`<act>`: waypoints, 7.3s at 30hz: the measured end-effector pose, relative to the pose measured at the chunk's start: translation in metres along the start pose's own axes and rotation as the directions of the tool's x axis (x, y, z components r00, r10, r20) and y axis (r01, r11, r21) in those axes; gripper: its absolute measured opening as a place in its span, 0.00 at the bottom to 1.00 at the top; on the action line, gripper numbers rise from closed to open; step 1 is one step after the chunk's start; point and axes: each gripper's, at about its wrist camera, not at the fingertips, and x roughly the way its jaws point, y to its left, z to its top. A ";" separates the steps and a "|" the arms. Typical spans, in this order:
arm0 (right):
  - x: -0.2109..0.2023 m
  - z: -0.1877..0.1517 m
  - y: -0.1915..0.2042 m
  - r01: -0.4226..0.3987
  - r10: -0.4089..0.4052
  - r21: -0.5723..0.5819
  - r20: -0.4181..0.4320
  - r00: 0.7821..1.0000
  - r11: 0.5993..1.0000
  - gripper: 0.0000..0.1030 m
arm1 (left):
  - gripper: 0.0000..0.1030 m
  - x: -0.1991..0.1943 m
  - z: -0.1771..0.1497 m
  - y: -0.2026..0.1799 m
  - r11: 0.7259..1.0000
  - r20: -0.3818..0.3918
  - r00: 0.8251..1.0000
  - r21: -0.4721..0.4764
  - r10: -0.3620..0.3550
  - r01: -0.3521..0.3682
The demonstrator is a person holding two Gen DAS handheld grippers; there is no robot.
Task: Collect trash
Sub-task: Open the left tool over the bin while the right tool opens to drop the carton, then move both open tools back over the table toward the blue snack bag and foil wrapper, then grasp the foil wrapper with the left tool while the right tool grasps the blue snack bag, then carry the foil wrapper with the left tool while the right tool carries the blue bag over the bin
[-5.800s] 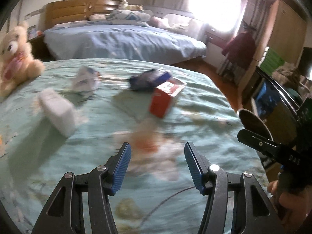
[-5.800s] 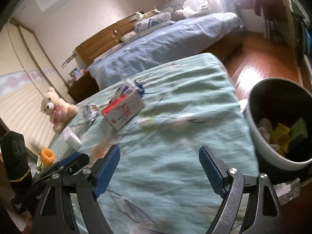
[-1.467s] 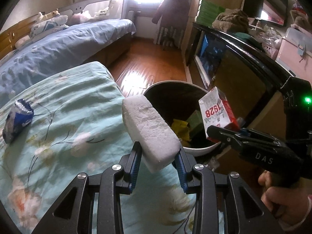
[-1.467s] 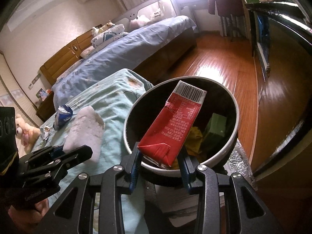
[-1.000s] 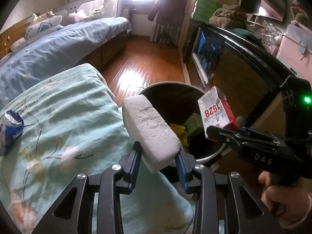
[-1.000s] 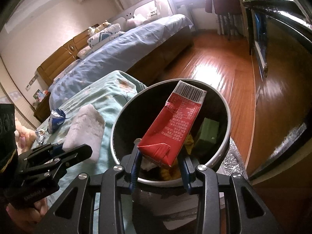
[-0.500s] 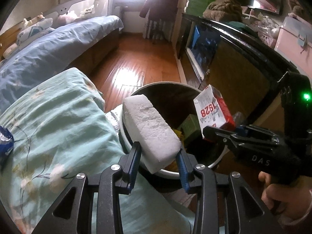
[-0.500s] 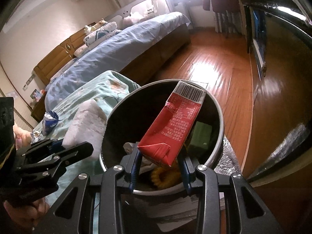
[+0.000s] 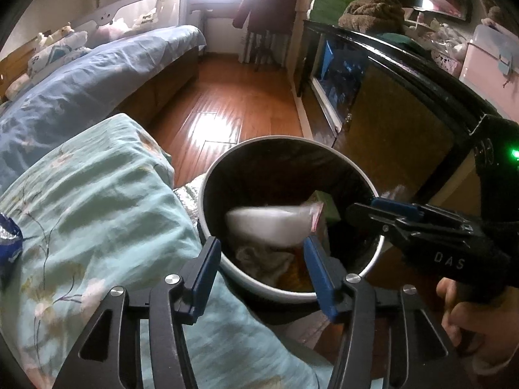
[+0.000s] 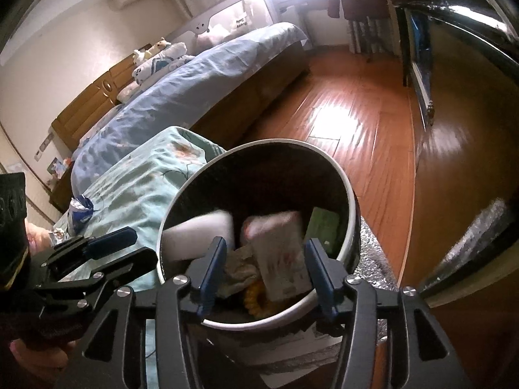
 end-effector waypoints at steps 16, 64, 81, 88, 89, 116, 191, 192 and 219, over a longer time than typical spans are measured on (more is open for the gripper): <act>-0.013 -0.011 0.042 -0.056 0.056 -0.004 0.044 0.997 0.998 0.83 | 0.53 -0.066 -0.059 0.051 0.988 0.061 0.997 -0.148 0.049 -0.039; 0.088 -0.043 0.288 -0.339 0.309 -0.231 -0.157 0.938 0.912 0.94 | 0.60 -0.184 -0.149 0.247 0.785 0.042 0.920 -0.536 0.391 -0.309; 0.136 -0.014 0.323 -0.368 0.336 -0.205 -0.175 0.926 0.907 0.93 | 0.63 -0.157 -0.111 0.314 0.765 0.028 0.898 -0.536 0.439 -0.357; 0.152 -0.010 0.332 -0.327 0.296 -0.208 -0.165 0.941 0.922 0.74 | 0.58 -0.133 -0.106 0.334 0.761 0.006 0.894 -0.528 0.448 -0.378; 0.153 -0.010 0.333 -0.324 0.293 -0.210 -0.163 0.942 0.922 0.63 | 0.48 -0.131 -0.106 0.336 0.761 0.002 0.898 -0.531 0.440 -0.372; 0.170 0.008 0.328 -0.354 0.349 -0.011 -0.148 0.926 0.935 0.63 | 0.30 -0.150 -0.127 0.311 0.794 0.053 0.925 -0.532 0.377 -0.293; 0.001 -0.031 0.140 -0.126 0.128 -0.132 0.014 0.992 0.983 0.67 | 0.30 -0.119 -0.095 0.120 0.962 0.099 0.988 -0.260 0.116 -0.087; -0.001 -0.032 0.137 -0.124 0.127 -0.128 0.015 0.992 0.984 0.67 | 0.30 -0.118 -0.094 0.117 0.964 0.098 0.989 -0.254 0.112 -0.084; -0.026 -0.021 0.057 -0.027 0.027 -0.004 0.078 0.997 1.000 0.67 | 0.30 -0.085 -0.056 0.056 0.991 0.089 0.993 -0.119 0.075 -0.064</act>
